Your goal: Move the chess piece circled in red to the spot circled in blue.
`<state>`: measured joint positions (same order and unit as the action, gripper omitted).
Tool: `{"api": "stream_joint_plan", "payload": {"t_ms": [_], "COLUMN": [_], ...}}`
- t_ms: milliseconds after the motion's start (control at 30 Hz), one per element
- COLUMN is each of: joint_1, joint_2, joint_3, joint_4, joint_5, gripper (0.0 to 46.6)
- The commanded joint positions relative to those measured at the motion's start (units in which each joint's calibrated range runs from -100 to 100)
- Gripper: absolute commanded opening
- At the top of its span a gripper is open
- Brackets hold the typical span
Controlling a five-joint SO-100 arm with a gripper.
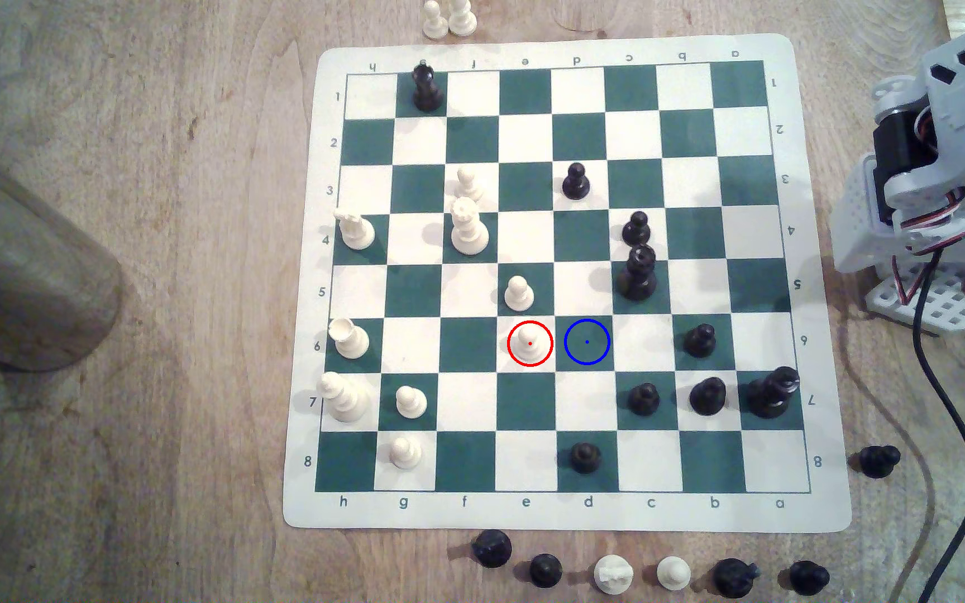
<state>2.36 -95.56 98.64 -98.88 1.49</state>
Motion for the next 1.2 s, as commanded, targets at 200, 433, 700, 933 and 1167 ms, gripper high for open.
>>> {"api": "stream_joint_plan", "payload": {"t_ms": [200, 433, 700, 933, 1167], "joint_1": [-3.42, -4.2, -1.15, -2.95, -7.01], "joint_2": [-0.2, -0.2, -0.2, -0.03, 10.75], "joint_3": [-6.17, -25.48, -39.17, -40.08, -42.34], "joint_4": [28.94, 79.15, 119.11, 139.34, 147.86], "joint_5": [0.1, -0.24, -0.34, -3.47, -4.44], "gripper": [0.2, 0.2, 0.2, 0.3, 0.3]}}
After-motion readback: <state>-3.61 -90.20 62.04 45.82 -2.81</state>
